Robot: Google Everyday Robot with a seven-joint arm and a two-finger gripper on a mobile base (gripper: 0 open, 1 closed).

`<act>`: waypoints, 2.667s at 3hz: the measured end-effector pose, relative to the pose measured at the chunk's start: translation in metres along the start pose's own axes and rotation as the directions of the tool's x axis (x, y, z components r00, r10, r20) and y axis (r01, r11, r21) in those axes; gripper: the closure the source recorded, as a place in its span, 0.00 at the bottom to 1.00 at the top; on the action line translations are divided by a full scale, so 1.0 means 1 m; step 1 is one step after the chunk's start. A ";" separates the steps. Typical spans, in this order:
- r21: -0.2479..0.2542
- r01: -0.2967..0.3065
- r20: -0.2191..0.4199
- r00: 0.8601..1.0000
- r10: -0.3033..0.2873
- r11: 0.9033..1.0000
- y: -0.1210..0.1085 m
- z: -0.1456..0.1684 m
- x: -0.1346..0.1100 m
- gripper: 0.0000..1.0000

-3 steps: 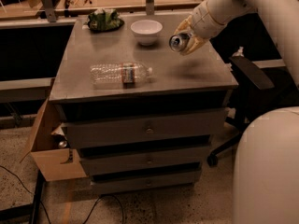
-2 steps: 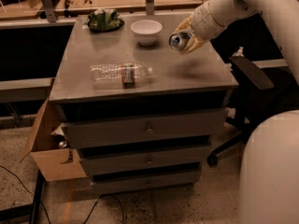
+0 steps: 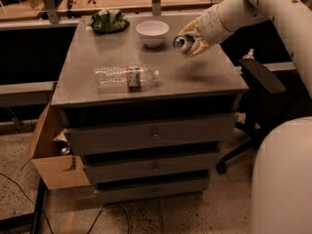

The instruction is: Move redbull can near white bowl

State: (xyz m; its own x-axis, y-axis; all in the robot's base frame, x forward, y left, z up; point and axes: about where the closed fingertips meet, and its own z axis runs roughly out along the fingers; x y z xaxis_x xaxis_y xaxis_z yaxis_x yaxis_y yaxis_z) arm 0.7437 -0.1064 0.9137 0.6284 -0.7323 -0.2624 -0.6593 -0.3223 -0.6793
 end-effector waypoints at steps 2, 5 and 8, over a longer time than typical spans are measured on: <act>0.029 0.035 0.096 0.995 -0.038 0.999 -0.018 0.033 -0.018 0.98; 0.019 0.035 0.072 0.997 -0.036 0.999 -0.041 0.073 -0.018 0.30; 0.034 0.044 0.056 0.997 -0.046 0.998 -0.050 0.076 -0.018 0.00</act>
Offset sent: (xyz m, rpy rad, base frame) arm 0.0191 0.0474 0.0025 0.0857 -0.0297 0.1149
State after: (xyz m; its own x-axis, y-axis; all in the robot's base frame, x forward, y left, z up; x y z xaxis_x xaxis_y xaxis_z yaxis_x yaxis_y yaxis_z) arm 0.7969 -0.0314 0.9007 0.6802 -0.6821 -0.2684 -0.6162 -0.3339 -0.7133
